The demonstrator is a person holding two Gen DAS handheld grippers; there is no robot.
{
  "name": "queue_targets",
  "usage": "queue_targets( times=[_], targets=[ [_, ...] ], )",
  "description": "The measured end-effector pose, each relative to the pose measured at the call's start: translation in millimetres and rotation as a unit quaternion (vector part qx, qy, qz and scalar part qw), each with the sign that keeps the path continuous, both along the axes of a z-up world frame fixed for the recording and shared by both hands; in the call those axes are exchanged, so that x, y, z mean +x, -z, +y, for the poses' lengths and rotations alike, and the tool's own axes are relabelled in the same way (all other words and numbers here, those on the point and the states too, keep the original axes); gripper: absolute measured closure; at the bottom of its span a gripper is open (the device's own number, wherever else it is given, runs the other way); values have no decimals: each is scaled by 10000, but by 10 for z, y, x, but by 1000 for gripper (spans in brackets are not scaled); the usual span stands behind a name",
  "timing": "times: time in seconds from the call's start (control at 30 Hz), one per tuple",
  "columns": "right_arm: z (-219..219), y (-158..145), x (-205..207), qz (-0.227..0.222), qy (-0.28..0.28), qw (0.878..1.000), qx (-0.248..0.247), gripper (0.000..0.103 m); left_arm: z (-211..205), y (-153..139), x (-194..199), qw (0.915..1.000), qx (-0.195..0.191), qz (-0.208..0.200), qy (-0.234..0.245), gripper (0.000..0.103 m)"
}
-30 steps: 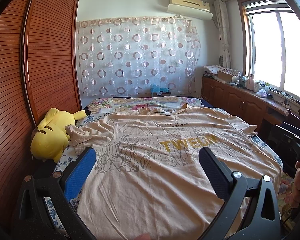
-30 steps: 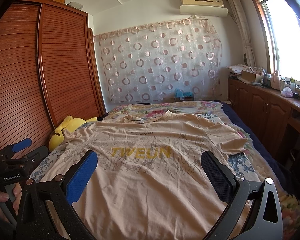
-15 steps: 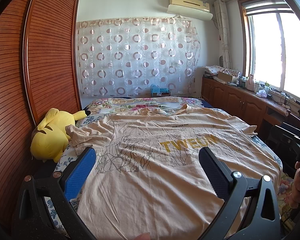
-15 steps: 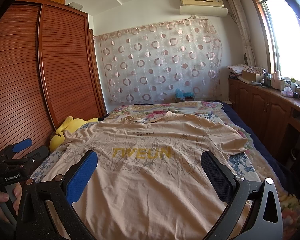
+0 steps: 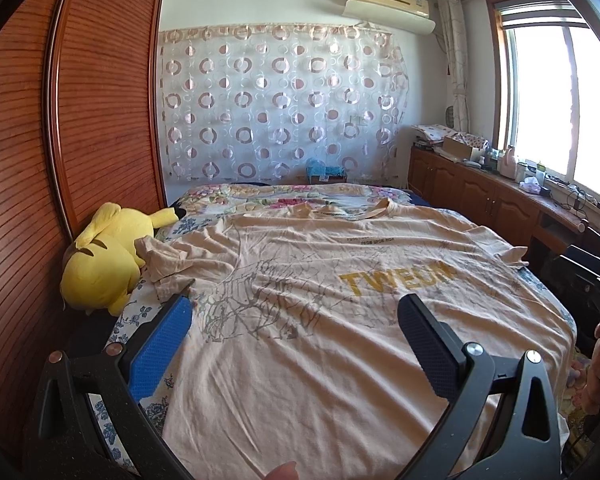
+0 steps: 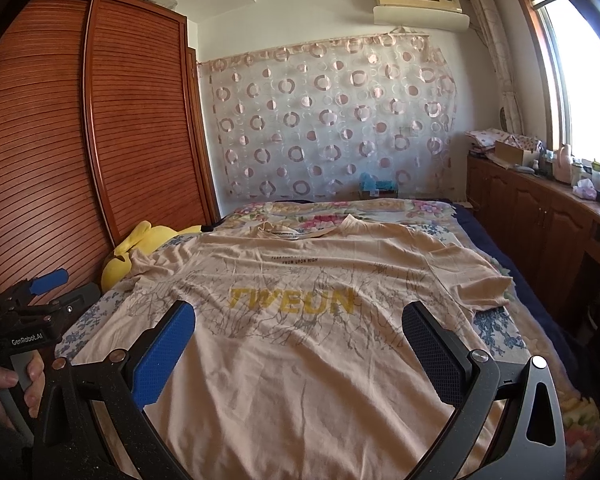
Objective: Fold small clothes
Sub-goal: 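Move the left gripper to the shirt's side edge and grasp it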
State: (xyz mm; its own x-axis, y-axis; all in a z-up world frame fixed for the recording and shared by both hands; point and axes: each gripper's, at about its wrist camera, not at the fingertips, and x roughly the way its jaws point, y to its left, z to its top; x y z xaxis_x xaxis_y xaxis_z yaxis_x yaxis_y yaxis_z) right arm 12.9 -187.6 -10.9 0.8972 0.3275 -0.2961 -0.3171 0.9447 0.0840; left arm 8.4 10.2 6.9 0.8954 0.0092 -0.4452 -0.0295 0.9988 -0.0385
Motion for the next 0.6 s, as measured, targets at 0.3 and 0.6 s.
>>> queue_targets(
  times=[0.3, 0.6],
  targets=[
    [280, 67, 438, 110, -680, 9971, -324, 0, 605, 284, 397, 9986, 165, 392, -301, 0],
    [379, 156, 946, 539, -1240, 9902, -349, 0, 998, 386, 705, 9959, 362, 682, -466, 0]
  ],
)
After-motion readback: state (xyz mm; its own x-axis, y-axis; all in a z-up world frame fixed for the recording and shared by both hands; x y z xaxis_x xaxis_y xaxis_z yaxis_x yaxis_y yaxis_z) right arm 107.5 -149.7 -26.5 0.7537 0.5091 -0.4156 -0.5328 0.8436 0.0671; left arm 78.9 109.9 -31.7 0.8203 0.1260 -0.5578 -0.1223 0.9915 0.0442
